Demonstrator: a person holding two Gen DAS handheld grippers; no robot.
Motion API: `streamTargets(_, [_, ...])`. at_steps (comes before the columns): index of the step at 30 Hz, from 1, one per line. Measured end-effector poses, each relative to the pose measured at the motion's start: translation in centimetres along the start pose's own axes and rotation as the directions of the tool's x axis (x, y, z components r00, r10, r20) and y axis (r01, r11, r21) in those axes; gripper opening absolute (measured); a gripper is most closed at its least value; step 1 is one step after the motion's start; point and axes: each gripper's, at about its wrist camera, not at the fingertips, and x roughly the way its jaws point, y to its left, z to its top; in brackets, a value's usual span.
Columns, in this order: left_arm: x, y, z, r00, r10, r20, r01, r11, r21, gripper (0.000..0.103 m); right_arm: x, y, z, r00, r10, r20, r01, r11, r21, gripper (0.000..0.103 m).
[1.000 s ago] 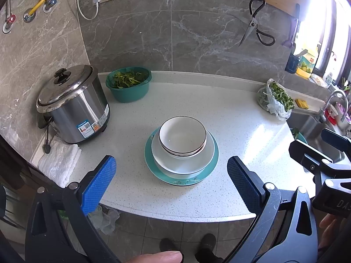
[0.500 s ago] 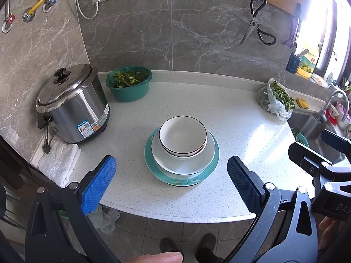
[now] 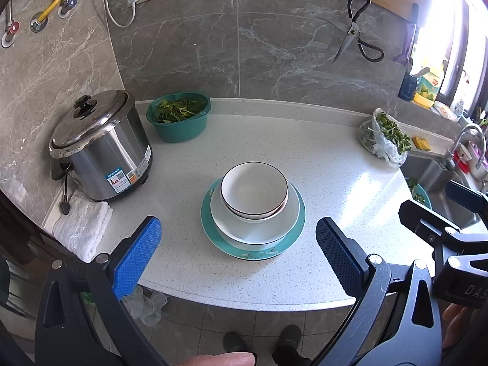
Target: Organize plates and bowls
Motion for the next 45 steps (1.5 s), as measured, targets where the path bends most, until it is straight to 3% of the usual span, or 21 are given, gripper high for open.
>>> streamTargets(45, [1.1,-0.1,0.1,1.000,-0.010,0.000,0.010,1.000,-0.002,0.103,0.5,-0.3,-0.5,1.000,0.008,-0.014,-0.008,1.000,-0.008,0.103])
